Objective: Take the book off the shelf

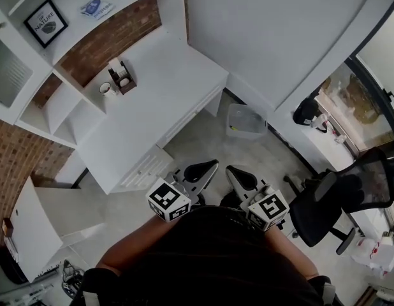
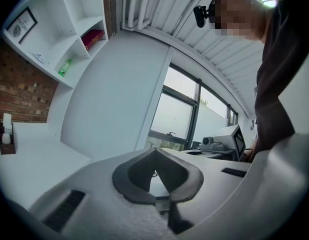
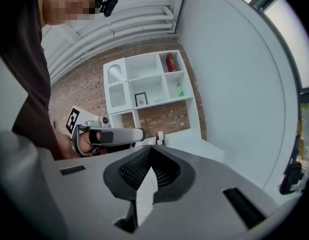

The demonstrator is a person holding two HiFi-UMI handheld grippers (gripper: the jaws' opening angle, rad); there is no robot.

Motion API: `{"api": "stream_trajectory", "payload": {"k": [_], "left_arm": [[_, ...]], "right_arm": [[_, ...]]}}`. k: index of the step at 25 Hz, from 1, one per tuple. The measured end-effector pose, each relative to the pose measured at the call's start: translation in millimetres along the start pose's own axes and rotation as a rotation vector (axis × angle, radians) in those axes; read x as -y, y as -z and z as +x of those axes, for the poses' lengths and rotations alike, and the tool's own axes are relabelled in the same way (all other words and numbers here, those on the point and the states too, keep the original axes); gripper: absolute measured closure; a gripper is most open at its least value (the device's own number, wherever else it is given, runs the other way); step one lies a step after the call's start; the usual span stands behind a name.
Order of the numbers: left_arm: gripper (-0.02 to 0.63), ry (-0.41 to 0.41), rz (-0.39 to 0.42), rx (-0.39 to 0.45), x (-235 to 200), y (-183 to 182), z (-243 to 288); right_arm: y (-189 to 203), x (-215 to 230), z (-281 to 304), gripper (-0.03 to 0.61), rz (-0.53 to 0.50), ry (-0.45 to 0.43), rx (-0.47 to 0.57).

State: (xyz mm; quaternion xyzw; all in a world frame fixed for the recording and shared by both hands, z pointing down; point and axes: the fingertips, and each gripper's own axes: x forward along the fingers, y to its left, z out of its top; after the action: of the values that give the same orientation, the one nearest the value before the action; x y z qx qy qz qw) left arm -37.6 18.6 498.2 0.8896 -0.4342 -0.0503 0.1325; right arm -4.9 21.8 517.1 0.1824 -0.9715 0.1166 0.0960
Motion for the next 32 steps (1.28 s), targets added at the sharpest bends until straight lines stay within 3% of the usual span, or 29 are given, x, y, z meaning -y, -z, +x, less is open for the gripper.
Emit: {"api": "stream_trajectory", "payload": {"k": [9, 23, 32], "left_arm": [[0.607, -0.136, -0.02, 0.017, -57.2, -6.8, 9.5], [0.607, -0.288, -0.022, 0.077, -128.8, -47.3, 159.0], [0.607, -0.396, -0.062, 0.058, -160.2, -37.0, 195.5]], "right_arm": [[-9.1, 25.9, 58.9, 0.563, -0.002, -0.164, -0.023], [-70.8, 191.1, 90.8, 0.563, -0.062, -0.337, -0.012], [-69.3, 239.7, 120.1, 0.563, -0.049, -0.444, -0.051]]}}
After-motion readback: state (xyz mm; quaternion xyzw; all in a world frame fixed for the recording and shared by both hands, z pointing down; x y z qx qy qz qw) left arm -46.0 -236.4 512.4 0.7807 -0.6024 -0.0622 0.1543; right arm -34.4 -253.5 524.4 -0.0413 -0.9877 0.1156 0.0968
